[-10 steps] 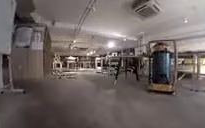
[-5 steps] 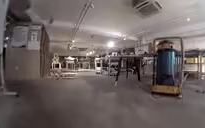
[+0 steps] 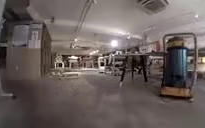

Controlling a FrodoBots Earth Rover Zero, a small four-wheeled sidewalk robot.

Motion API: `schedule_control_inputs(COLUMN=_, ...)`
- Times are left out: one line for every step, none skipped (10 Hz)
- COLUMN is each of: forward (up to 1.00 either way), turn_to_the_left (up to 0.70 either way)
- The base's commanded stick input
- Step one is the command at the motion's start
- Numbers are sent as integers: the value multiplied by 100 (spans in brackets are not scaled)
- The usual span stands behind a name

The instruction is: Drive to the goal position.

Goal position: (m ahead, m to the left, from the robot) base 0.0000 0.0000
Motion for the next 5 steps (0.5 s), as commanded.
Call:
schedule_control_inputs(forward=45, turn_to_the_left=27)
schedule_control_inputs(forward=45, turn_to_the_left=26)
schedule_control_inputs(forward=45, turn_to_the_left=23)
schedule_control_inputs(forward=45, turn_to_the_left=9)
schedule_control_inputs(forward=45, turn_to_the_left=3)
